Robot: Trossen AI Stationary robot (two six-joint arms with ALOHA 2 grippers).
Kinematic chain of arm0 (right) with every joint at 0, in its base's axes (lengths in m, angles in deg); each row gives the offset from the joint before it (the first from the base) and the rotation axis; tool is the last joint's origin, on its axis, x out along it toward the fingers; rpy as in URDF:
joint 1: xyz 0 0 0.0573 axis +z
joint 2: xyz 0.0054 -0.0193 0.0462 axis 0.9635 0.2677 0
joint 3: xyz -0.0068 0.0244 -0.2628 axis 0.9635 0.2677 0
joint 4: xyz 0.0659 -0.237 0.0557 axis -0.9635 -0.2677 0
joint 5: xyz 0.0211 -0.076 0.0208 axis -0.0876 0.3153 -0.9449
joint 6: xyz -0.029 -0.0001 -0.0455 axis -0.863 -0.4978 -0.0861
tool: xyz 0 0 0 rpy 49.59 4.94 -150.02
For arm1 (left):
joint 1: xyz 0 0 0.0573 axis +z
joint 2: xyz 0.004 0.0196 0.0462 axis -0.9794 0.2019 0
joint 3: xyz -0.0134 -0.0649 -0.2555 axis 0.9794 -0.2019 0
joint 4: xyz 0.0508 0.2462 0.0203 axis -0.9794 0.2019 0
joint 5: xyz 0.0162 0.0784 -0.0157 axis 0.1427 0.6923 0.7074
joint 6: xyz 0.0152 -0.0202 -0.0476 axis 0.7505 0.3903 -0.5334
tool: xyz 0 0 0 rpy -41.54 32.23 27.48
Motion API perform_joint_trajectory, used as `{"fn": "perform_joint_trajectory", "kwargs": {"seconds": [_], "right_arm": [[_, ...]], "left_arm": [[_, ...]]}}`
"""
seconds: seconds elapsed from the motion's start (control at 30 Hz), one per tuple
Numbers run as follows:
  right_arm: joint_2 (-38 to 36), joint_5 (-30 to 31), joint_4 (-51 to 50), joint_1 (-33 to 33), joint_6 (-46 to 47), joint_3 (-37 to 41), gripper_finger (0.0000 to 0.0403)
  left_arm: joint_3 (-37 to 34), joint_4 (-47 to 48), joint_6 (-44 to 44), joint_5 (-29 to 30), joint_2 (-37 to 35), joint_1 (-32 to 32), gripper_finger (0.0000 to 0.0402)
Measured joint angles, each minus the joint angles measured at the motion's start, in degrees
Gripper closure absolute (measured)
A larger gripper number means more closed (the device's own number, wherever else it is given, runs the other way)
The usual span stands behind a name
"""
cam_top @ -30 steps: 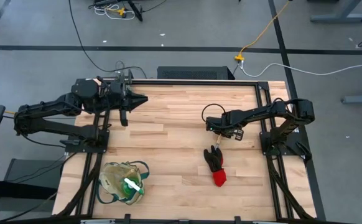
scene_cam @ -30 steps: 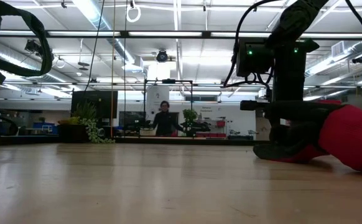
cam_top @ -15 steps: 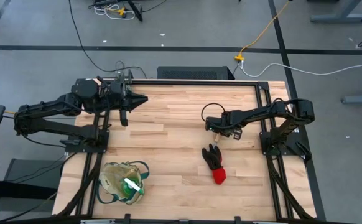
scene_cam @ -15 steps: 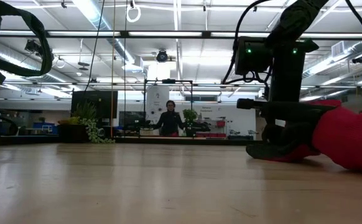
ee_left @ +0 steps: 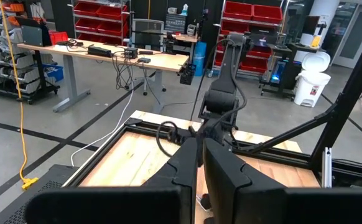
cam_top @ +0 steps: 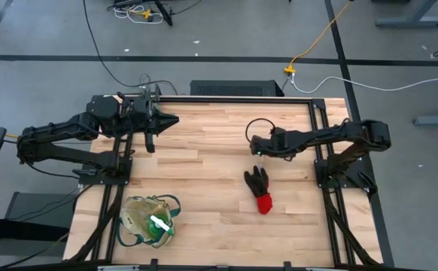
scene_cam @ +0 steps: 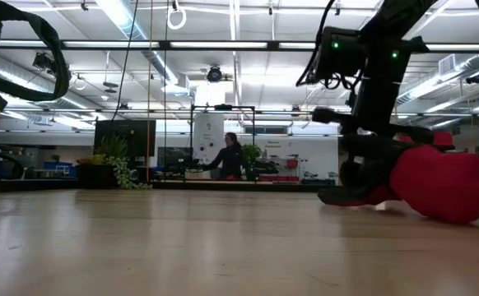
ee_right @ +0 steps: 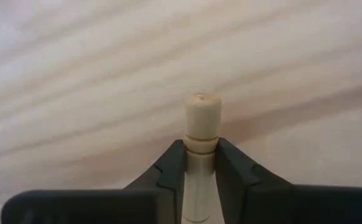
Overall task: Pick & Place Garden tools in Gardening bag
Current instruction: Put the brown hand rake into the white gardening bag
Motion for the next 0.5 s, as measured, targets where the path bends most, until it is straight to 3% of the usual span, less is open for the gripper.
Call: {"fn": "perform_joint_trajectory", "kwargs": {"seconds": [0.5], "right_arm": [[-6.78,12.87,0.67,0.46,-13.71,0.0,0.0348]], "left_arm": [[0.0,0.02,0.0,0.0,0.0,-0.02,0.0367]]}}
